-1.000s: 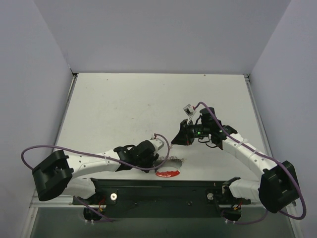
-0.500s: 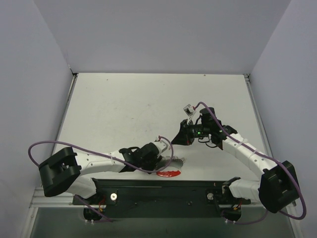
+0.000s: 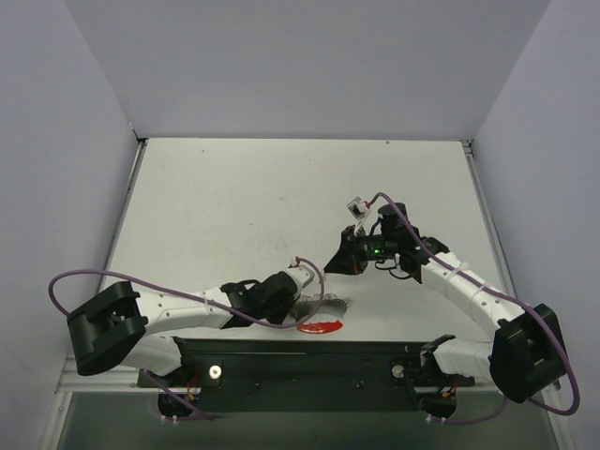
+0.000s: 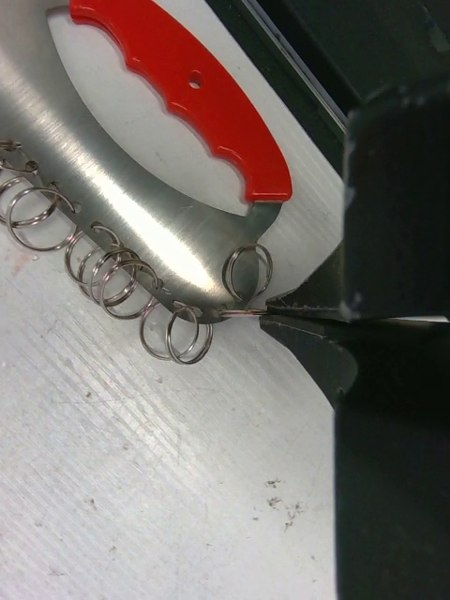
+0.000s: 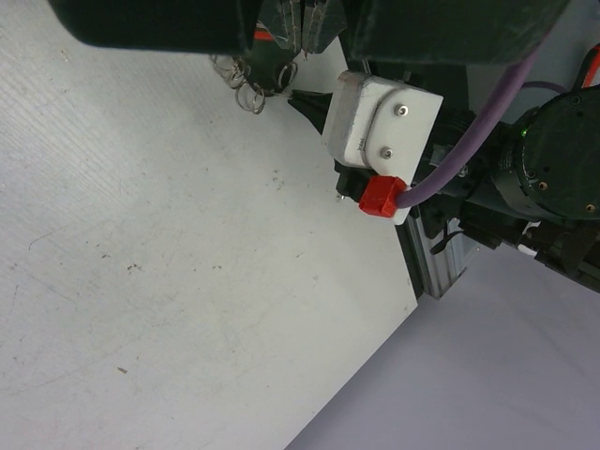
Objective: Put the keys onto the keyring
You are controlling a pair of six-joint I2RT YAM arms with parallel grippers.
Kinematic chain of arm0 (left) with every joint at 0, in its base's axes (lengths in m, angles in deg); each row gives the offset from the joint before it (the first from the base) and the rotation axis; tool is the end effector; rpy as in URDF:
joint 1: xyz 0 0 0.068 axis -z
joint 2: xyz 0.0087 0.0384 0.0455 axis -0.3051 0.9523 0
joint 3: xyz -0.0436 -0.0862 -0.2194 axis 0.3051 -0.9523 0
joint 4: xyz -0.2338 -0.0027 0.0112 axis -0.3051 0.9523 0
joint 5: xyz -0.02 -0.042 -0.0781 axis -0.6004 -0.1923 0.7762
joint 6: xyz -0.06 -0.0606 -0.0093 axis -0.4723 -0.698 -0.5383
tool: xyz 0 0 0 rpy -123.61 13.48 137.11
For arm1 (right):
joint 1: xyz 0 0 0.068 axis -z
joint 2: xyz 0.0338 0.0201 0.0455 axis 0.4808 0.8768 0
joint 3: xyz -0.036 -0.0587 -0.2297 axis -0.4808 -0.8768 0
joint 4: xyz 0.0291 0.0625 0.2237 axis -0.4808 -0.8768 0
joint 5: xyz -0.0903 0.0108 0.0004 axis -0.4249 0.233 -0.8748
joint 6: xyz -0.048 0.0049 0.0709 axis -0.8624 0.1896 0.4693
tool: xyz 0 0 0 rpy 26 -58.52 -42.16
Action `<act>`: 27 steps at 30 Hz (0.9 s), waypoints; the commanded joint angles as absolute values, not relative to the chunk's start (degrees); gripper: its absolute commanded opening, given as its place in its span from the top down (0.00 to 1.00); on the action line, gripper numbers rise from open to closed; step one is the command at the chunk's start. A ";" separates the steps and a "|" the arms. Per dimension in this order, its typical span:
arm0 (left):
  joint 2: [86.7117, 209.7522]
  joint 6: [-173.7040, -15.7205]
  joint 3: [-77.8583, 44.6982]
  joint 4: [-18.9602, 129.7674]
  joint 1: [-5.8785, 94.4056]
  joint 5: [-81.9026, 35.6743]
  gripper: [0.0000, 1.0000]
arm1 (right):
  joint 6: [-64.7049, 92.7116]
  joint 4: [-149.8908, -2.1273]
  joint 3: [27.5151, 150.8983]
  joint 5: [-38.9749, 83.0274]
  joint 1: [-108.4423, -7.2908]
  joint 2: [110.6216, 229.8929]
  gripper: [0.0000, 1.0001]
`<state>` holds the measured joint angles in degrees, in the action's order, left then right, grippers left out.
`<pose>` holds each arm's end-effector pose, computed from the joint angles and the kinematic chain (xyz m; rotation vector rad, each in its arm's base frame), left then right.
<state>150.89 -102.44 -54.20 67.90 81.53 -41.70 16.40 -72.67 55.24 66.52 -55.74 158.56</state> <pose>0.1260 -0.2251 0.1134 0.8879 2.3693 -0.3754 0.2108 0.1744 0.2306 -0.9105 1.8495 1.3049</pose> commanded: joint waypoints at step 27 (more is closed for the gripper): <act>133.74 -103.26 -53.77 66.12 80.43 -44.30 1.00 | 16.85 -70.84 56.28 68.61 -56.42 154.57 1.00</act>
